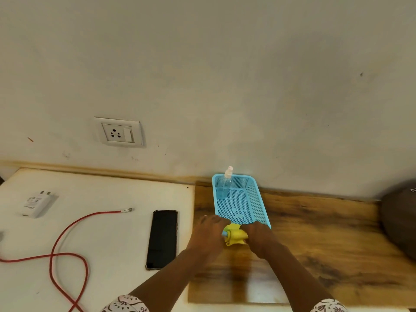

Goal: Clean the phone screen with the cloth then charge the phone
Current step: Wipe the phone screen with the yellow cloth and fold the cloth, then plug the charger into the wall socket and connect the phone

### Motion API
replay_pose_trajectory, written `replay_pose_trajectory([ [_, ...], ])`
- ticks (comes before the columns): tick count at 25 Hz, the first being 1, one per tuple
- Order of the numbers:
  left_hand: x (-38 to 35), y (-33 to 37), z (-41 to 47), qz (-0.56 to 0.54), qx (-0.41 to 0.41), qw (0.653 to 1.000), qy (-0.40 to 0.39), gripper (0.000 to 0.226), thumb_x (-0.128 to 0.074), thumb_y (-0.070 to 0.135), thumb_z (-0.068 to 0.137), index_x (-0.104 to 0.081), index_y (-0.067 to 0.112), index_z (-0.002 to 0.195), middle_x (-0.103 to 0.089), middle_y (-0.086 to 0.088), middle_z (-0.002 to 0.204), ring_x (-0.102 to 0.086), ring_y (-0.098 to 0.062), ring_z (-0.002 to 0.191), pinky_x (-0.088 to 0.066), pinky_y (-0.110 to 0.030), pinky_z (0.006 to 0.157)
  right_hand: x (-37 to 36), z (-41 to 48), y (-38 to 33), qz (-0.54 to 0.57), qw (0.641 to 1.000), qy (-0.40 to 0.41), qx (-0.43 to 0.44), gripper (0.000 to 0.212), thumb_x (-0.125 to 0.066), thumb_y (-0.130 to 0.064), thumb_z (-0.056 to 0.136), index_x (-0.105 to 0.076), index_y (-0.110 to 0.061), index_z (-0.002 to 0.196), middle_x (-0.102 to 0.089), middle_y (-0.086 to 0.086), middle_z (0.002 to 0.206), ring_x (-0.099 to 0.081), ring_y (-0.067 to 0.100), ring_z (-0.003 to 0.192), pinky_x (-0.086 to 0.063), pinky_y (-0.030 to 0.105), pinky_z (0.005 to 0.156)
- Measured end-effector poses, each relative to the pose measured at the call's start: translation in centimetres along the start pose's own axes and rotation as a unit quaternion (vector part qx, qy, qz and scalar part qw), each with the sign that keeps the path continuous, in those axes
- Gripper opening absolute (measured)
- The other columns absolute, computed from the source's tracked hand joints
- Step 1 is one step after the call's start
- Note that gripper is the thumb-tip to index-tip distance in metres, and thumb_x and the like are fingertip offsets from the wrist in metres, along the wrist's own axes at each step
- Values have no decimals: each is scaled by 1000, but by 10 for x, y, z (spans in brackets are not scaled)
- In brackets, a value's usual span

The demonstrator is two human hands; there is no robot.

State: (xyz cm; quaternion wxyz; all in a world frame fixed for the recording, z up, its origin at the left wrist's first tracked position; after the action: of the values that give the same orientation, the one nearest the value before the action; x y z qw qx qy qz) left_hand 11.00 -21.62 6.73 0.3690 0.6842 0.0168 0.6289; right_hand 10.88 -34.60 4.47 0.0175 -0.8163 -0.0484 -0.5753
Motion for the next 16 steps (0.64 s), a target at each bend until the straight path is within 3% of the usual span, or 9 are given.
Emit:
replay_pose_trajectory([
  [4,39,-24,-22,-27,26,997,62,38,-55,19,88,-53,18,126,-56,-2,133,-46,-16,126,-31,-33,108,4,-2,-6,-36,999,-34,-3,29,-56,-18,89,-54,-15,118,-61,9,125,-54,26,117,-44,35,97],
  [8,66,-51,-44,-42,80,993,74,37,-55,19,90,-53,16,127,-56,-2,134,-46,-17,127,-30,-33,111,7,-8,-9,-56,997,-45,-15,50,-61,-21,83,-42,-14,129,-52,11,132,-49,29,122,-39,39,103],
  [13,91,-80,-78,-43,128,987,86,31,-60,16,86,-60,17,117,-62,-1,123,-53,-19,117,-38,-31,101,12,-20,-13,-8,998,-55,-36,65,-63,-25,81,-33,-17,138,-45,10,138,-42,29,128,-30,45,110],
  [16,101,-102,-97,-48,166,980,96,28,-60,16,87,-60,17,115,-62,-1,123,-53,-19,116,-37,-30,99,30,-26,-19,46,996,-34,-65,62,-60,-22,81,-36,-18,138,-45,9,137,-42,29,129,-32,48,111],
])
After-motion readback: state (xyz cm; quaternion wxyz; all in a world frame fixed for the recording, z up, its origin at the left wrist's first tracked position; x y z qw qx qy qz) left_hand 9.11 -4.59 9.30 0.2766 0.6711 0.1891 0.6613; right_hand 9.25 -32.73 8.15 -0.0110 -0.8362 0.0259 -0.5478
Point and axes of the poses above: each hand's wrist, its own z-axis towards the middle knuckle, its own x-axis out of the back of the hand, y = z × x, the point moved 8 cm from there along z, towards the middle knuckle
